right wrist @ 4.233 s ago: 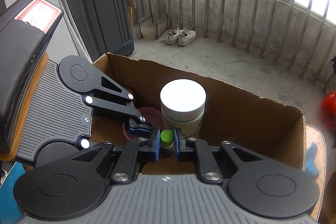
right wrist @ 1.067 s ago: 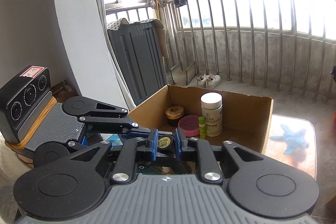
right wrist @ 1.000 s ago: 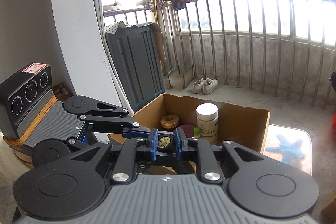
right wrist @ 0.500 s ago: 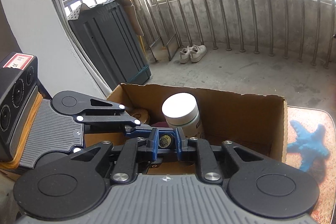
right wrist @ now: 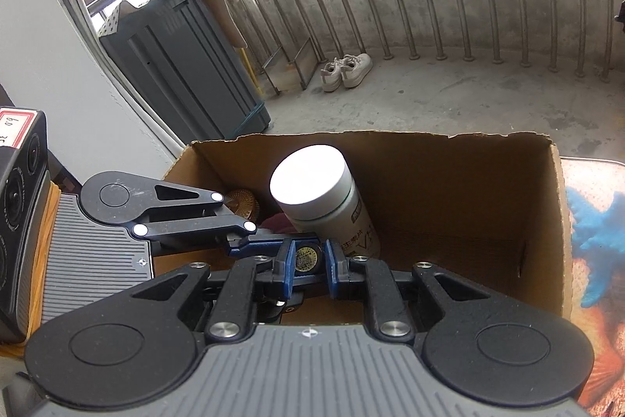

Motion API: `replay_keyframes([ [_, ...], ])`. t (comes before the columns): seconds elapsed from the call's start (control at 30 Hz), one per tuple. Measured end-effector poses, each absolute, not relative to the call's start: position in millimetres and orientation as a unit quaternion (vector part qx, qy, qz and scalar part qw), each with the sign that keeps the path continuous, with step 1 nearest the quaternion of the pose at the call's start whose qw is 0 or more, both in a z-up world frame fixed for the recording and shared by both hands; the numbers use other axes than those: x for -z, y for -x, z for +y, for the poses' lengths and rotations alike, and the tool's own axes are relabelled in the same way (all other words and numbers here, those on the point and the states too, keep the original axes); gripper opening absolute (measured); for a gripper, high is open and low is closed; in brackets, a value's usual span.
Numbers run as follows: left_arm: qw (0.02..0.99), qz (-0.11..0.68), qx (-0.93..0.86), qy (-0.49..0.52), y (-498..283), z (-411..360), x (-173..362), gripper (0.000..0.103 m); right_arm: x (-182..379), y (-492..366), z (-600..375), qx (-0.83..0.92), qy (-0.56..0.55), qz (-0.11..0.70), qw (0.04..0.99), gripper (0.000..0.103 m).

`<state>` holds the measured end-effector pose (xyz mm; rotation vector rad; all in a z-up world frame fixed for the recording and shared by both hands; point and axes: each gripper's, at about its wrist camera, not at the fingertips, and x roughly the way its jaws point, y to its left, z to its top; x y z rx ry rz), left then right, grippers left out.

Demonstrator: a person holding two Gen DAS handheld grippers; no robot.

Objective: Organize rigid objects
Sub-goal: 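Carry the black cylinder into the box and lower it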

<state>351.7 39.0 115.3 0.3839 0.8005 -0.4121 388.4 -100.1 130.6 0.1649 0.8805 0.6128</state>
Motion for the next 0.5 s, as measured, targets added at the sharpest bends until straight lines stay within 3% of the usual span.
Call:
replay_keyframes([
  [0.5, 0.884, 0.377, 0.188, -0.202, -349.6, 34.1, -116.5, 0.022, -129.5, -389.4, -95.4, -0.290, -0.067, 0.416, 0.859, 0.019],
])
